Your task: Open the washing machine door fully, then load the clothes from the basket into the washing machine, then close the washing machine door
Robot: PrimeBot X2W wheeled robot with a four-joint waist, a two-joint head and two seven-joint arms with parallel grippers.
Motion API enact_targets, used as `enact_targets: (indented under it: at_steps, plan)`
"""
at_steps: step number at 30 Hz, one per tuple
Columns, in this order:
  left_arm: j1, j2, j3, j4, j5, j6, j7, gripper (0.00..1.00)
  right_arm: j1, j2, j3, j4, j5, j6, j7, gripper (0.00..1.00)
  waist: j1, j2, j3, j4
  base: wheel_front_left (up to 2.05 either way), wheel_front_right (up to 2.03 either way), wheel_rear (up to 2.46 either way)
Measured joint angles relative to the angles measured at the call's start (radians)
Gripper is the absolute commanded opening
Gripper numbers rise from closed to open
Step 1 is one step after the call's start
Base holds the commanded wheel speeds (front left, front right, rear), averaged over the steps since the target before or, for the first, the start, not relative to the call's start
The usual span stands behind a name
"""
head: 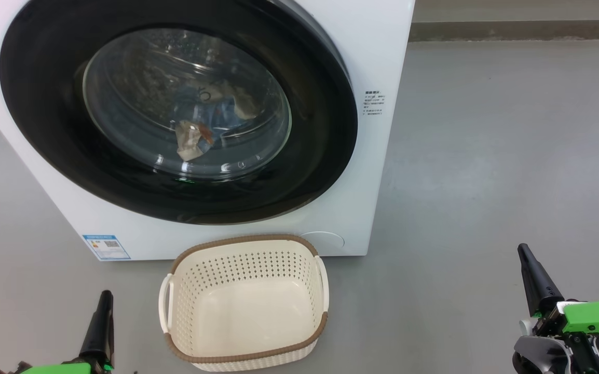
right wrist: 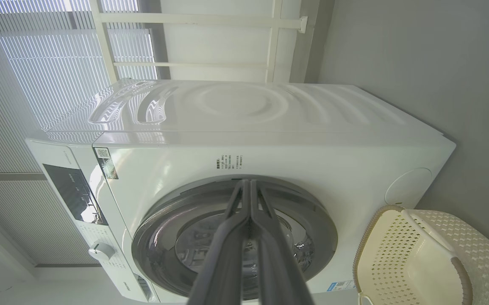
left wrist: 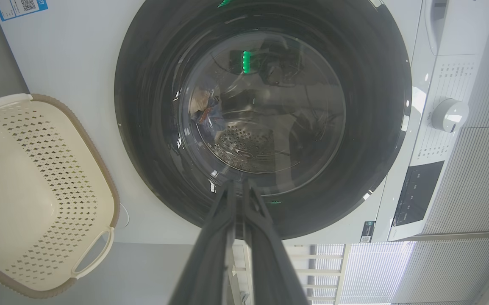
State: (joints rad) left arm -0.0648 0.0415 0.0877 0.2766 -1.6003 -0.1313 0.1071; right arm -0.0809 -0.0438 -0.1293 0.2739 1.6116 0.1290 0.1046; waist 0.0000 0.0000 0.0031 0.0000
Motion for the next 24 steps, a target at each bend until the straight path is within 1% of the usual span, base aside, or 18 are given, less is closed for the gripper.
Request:
enact_targets:
  at_steps: [24]
  plan:
    - [0.000, 0.000, 0.000, 0.000, 0.000, 0.000, 0.000, 0.00, 0.000, 0.001, -0.001, 0.000, 0.000, 0.000, 0.001, 0.00, -0.0001, 0.0000, 0.000, 0.000, 0.00, 0.00, 0.00]
